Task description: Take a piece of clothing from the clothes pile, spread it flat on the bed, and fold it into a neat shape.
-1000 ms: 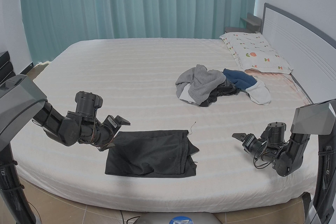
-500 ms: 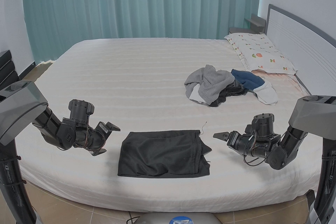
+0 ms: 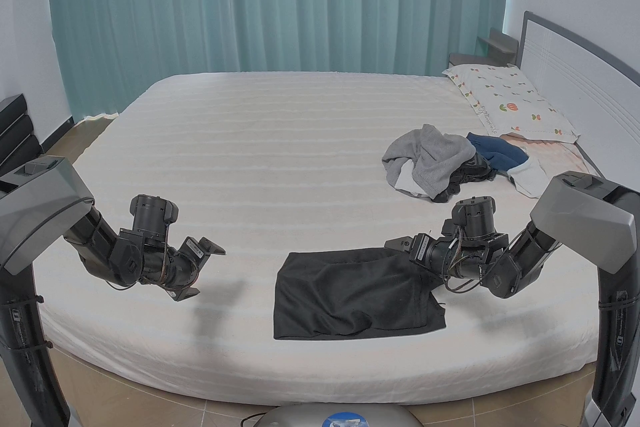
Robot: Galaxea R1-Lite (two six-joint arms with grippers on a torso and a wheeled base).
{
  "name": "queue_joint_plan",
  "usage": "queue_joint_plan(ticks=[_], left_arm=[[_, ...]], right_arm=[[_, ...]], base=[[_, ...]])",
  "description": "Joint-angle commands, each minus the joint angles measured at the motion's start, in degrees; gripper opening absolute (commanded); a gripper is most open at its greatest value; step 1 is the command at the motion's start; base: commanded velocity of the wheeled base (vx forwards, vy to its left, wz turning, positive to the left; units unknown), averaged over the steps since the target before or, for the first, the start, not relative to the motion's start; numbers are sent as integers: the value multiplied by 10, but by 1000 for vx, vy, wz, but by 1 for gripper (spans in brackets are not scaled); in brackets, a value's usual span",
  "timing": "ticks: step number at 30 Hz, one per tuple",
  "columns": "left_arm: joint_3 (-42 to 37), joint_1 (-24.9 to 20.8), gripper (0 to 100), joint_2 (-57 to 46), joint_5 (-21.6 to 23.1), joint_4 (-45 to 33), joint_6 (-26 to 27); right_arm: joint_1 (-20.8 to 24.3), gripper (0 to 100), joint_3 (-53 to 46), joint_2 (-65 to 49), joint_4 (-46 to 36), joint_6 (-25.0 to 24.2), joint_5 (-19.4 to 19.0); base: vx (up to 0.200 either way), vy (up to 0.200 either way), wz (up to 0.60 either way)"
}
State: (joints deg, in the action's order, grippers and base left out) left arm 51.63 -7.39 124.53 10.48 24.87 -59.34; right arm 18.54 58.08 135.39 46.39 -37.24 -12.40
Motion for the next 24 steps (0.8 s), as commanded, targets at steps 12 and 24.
queue_joint_plan(ticks=[12,24], left_arm=[[-8,-1,100,-1,1,-1,-2],[-8,-2,100,-1,1,-1,-2]], right_arm=[[-37,100,42,36,-4,19,4],[-44,100,65,69,-3,19,8]], base=[[0,0,0],[0,0,0]])
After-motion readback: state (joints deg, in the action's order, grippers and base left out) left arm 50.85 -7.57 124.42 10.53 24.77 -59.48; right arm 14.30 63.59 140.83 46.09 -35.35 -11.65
